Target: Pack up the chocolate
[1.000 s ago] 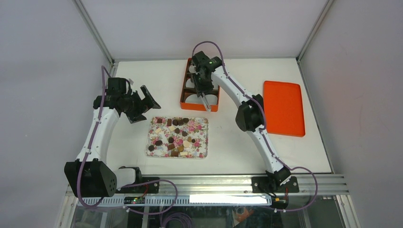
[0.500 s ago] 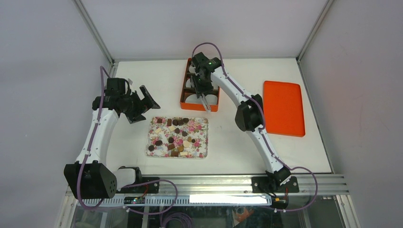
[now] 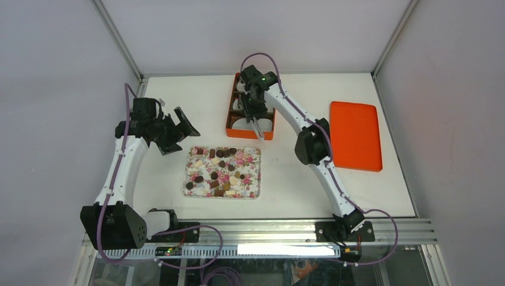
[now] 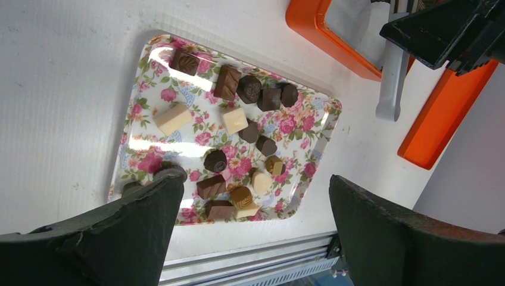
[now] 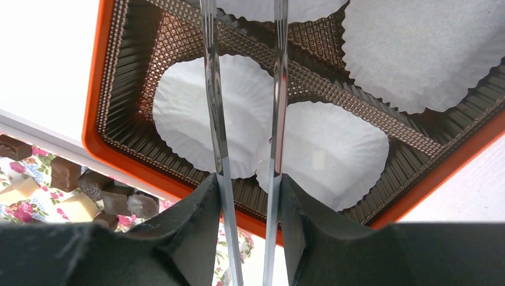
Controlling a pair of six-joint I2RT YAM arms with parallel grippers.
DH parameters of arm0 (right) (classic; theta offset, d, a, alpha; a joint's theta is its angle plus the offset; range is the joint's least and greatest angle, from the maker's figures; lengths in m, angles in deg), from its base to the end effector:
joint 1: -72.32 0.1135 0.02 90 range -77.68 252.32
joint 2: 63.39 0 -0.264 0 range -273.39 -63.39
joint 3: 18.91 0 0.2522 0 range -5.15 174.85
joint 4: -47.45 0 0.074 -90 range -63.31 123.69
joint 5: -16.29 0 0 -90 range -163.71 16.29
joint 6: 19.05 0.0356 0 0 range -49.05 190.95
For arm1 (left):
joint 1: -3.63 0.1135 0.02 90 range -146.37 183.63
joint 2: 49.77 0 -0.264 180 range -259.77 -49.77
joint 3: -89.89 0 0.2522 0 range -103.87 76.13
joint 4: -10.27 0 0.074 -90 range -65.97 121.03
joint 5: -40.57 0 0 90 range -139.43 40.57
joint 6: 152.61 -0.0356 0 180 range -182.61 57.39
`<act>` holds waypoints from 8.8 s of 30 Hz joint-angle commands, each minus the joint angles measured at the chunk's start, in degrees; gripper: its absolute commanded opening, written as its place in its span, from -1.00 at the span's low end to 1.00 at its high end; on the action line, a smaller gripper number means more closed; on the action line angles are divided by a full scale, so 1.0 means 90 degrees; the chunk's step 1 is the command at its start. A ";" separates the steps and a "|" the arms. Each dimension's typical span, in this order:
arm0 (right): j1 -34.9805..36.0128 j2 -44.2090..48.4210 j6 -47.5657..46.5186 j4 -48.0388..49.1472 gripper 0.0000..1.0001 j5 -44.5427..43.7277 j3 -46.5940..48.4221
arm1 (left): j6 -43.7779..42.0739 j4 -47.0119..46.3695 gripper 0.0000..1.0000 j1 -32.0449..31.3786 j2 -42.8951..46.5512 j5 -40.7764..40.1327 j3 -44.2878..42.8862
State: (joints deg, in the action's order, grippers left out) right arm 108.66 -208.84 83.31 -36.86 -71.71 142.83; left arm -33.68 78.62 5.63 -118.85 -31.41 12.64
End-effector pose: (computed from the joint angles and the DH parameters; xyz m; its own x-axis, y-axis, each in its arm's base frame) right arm 0.4186 0.3095 0.2323 -0.8587 -0.3661 -0.3587 -0.4289 0.8964 0.1117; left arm 0.2293 -0.0030 0.3024 -0.8172 -0.4888 -0.3054 -0.3139 0.8218 -0.4754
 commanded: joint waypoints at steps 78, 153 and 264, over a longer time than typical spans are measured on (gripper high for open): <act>0.2680 0.4485 0.0815 0.0693 -0.16 -0.0501 -0.6914 | -0.0060 -0.0178 0.98 0.0093 0.0006 -0.0069 -0.0097; 0.2806 0.3955 0.0930 0.1212 -0.17 -0.0151 -0.6770 | -0.0099 -0.0211 0.98 0.0102 -0.0007 -0.0098 -0.0033; -0.0707 0.1258 -0.0260 -0.0297 -0.41 -0.0311 -0.1478 | -0.0421 -0.0460 0.98 0.0667 -0.0218 0.0420 -0.0198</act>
State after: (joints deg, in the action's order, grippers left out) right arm 102.50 -201.45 81.32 -40.16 -75.19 129.93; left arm -36.50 76.54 10.88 -121.82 -29.42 12.62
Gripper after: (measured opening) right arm 0.340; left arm 0.992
